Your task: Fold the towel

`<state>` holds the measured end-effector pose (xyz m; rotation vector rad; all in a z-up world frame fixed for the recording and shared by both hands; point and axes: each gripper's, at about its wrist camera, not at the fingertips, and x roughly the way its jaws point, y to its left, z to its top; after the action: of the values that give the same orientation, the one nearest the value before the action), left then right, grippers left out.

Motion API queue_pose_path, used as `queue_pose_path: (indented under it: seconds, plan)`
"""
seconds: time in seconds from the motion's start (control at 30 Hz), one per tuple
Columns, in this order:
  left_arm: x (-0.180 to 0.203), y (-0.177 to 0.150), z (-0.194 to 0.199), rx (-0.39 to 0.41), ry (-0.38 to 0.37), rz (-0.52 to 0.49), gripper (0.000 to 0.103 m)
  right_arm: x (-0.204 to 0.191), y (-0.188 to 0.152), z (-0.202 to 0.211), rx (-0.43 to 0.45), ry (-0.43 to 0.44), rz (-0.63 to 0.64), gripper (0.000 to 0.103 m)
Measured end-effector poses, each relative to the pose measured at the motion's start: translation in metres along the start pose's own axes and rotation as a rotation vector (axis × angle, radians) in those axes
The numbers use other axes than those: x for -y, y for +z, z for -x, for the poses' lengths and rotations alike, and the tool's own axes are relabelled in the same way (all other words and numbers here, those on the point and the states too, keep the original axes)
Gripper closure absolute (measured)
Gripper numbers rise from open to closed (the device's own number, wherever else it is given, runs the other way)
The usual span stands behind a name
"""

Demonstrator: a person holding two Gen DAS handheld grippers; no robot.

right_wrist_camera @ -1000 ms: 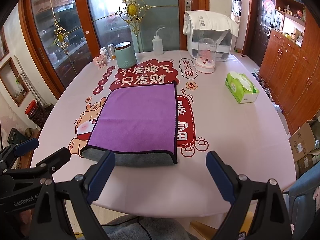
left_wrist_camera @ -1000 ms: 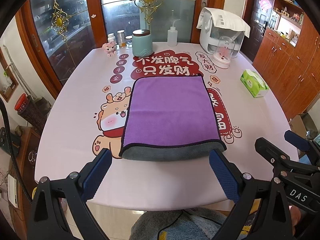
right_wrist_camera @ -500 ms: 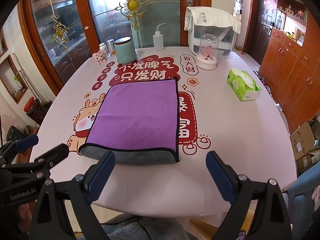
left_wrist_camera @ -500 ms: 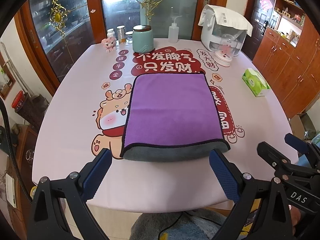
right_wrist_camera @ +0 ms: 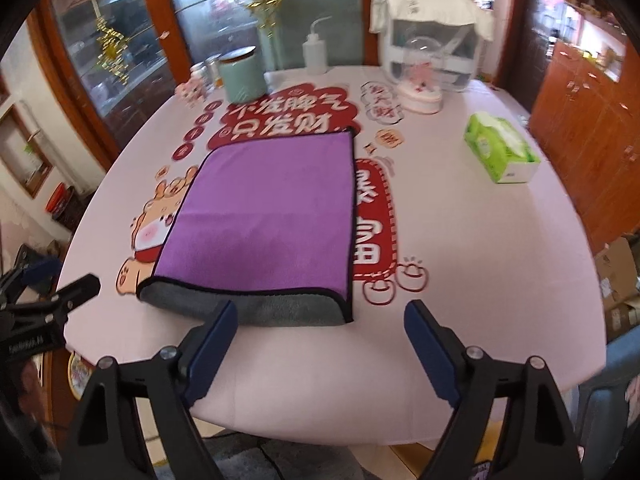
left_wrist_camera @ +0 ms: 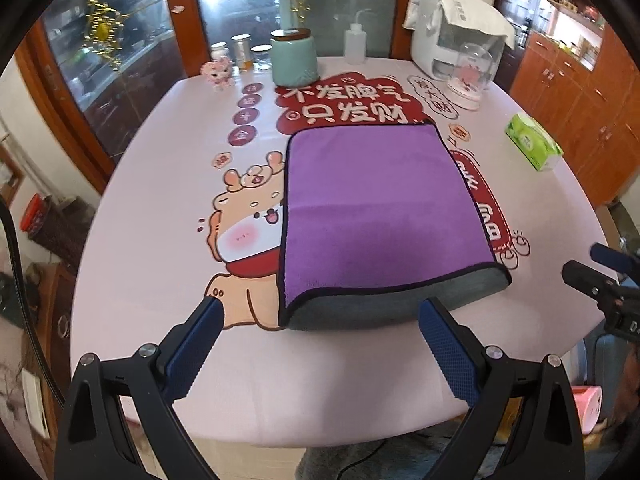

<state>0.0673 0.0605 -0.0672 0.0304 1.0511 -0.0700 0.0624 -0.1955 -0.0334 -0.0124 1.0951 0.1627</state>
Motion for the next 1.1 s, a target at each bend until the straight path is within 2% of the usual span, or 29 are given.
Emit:
queue_pose_path:
  seconds: [0.23,0.4,0.63,0.87,1.1]
  plan:
    - [-0.019,-0.006,-0.037,-0.036,-0.040,-0.068,0.006,-0.007,-0.007,-0.038,-0.050,0.054,0.134,0.028]
    - [-0.031,-0.008,-0.064,-0.093,-0.080,-0.071,0.006,-0.008,-0.006,-0.060,-0.081,0.069,0.201,0.033]
    - [-0.040,-0.007,-0.092,-0.148,-0.167,-0.078,0.009,0.005,0.000,-0.089,-0.131,0.126,0.211,0.041]
    - [-0.038,-0.005,-0.110,-0.192,-0.239,-0.125,0.010,0.017,0.004,-0.115,-0.197,0.174,0.221,0.056]
    - [-0.041,-0.001,-0.121,-0.226,-0.294,-0.118,0.023,0.021,0.004,-0.124,-0.235,0.214,0.231,0.068]
